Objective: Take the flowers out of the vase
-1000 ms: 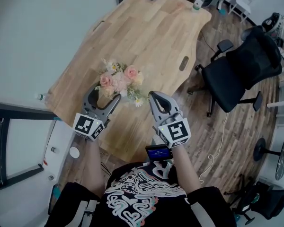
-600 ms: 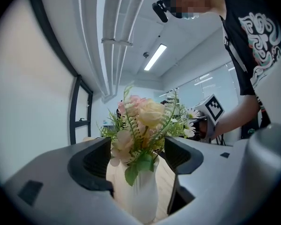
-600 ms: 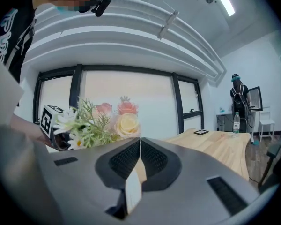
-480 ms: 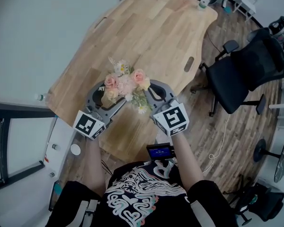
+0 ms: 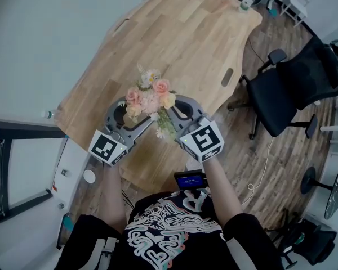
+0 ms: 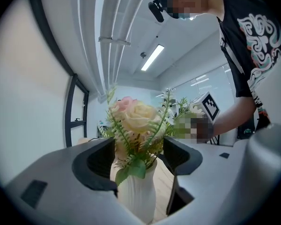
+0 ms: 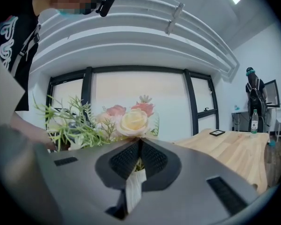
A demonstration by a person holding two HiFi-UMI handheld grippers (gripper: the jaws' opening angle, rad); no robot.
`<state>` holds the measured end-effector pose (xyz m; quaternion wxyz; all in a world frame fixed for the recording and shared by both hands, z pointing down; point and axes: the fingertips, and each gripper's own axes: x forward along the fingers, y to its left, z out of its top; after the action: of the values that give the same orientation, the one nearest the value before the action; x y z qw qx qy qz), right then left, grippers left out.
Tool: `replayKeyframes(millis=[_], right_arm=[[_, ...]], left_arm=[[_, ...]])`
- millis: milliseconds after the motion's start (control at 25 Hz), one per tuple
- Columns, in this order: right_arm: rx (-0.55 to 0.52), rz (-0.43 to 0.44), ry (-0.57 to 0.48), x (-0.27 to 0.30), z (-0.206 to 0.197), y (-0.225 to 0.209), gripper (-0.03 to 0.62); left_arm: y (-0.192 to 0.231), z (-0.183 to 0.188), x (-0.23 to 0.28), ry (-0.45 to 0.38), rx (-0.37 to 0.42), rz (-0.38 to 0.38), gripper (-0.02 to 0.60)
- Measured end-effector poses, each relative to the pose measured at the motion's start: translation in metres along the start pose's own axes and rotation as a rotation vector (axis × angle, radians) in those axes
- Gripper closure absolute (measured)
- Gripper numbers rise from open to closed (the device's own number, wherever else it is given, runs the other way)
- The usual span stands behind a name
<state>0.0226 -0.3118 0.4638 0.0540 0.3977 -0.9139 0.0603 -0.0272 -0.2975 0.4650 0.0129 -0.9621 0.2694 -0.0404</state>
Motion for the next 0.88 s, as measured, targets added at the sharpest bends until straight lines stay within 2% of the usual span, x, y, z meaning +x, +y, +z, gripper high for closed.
replayKeyframes(millis=[200, 880], right_arm=[[-0.006, 0.014, -0.007, 0.002, 0.004, 0.003, 0.588], [-0.042, 0.03, -0.06, -0.003, 0.026, 0.01, 0.588]], left_arm=[[-0.007, 0.005, 0.0, -0.006, 0.025, -0.029, 0.328], [-0.013, 0.027, 0.0, -0.043, 0.087, -0.043, 0.339]])
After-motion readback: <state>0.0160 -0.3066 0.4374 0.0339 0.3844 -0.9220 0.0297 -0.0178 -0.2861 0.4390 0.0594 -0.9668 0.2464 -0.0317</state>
